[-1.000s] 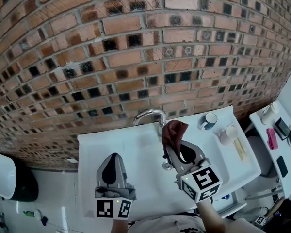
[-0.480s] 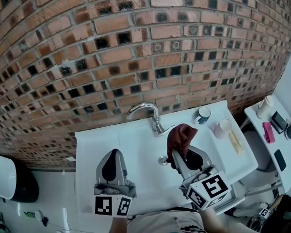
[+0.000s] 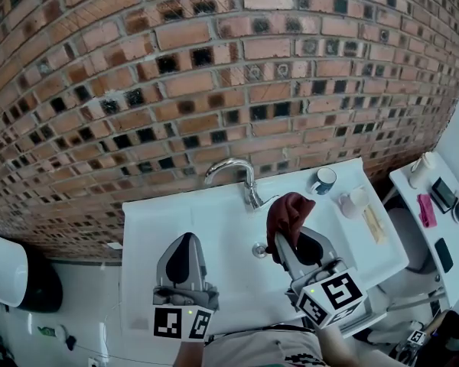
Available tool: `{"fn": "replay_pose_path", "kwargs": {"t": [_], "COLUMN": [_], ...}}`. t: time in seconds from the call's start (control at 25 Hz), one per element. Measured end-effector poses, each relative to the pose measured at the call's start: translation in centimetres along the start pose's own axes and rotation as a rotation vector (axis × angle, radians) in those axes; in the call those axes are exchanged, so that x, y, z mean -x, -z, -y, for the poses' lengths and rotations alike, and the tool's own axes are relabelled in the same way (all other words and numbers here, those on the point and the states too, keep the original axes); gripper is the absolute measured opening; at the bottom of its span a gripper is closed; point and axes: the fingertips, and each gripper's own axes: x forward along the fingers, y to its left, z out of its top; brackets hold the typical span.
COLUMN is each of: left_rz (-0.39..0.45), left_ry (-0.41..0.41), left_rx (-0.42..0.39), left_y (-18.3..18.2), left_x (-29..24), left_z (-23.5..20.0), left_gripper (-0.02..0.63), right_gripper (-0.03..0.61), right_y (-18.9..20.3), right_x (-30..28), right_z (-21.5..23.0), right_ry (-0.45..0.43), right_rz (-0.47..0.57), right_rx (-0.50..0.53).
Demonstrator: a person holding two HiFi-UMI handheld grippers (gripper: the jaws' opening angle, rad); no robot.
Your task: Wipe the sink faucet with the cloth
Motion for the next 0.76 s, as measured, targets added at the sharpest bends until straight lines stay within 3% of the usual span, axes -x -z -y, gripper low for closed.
{"fn": "replay_pose_path", "kwargs": {"t": [0.2,0.76], "left_rz": [0.004,-0.009], "left_ry": [-0.007,-0.002], "left_rx": [0.025,-0.005], "left_y": [-0.1,-0.2], "left_x": [0.1,0.1], "left_z": [-0.3,-0.9], "left_gripper": [0.004,0.003], "right_gripper": [0.051,0.051], "right_y": [0.1,0.3], "right_x": [-0.2,-1.1], "right_z": [-0.3,-1.1], "right_ry": [-0.008,-0.017], "right_rz": [-0.001,-0.009], "right_rx": [0.002,-0.003]}}
